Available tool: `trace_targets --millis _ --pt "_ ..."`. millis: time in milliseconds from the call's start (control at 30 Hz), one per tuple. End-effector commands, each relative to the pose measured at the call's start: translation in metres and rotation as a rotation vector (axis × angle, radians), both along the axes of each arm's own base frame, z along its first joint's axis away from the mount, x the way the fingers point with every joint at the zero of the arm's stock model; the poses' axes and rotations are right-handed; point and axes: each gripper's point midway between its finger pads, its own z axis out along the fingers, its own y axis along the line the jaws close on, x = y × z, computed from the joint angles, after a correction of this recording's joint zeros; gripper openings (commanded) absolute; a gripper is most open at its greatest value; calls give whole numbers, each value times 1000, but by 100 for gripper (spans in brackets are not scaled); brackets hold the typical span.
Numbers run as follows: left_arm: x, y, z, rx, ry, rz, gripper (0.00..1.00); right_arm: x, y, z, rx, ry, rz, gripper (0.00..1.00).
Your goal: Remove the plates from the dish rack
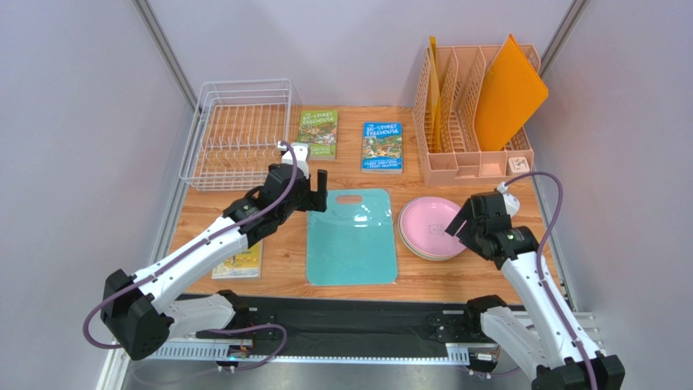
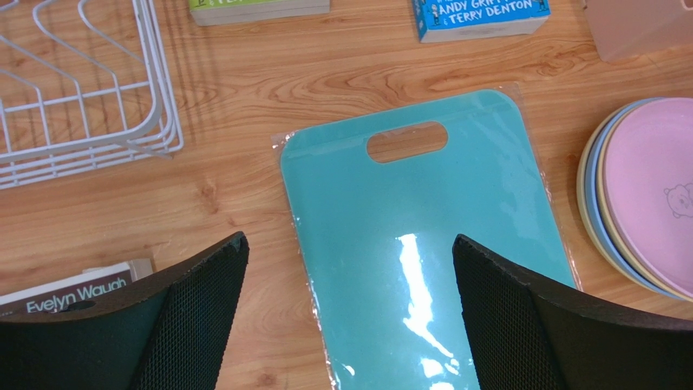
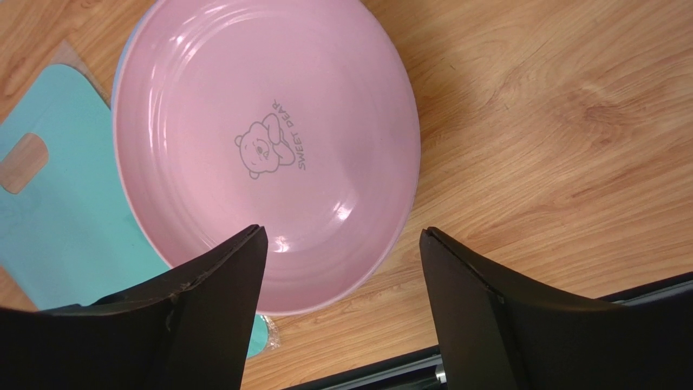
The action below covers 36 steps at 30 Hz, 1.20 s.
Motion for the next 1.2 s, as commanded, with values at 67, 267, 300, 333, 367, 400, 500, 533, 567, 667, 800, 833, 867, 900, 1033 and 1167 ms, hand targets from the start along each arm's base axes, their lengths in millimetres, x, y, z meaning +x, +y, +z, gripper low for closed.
trace_targets --millis 67,267,300,333,367,400,500,533,567,667,800,833,867,900,1033,1167 --pt "-1 7 15 12 -46 8 99 17 -17 60 -82 -212 -14 77" --pt "-1 21 21 38 -90 48 99 45 -26 86 -179 -357 21 77" --pt "0 24 20 52 -97 51 100 56 -24 91 -186 -406 29 77" --pt "1 26 21 61 -104 61 99 59 -26 78 -210 -397 43 87" --pt "3 30 21 76 -109 78 99 63 -26 75 -233 -408 61 100" --pt "3 31 21 87 -113 79 99 73 -24 78 -237 -448 70 100" --pt "5 35 24 94 -130 95 99 86 -27 68 -302 -475 69 100" --pt "5 34 23 86 -131 91 99 89 -32 68 -336 -481 51 100" --pt "4 34 26 73 -141 87 99 90 -33 62 -364 -473 58 100" --pt "0 32 32 34 -167 73 99 95 -41 61 -478 -470 60 100" --pt "-1 39 38 29 -217 89 100 103 -39 58 -555 -499 96 100" --pt "0 41 38 30 -235 94 99 104 -39 57 -561 -506 91 100" --pt "0 43 42 26 -254 101 100 104 -38 56 -563 -518 100 100" --pt "1 45 41 43 -264 102 99 107 -36 55 -558 -550 98 100" --pt "7 59 38 83 -308 166 99 109 -30 46 -573 -589 146 100" --pt "10 64 34 118 -311 182 99 109 -34 49 -596 -589 138 100"
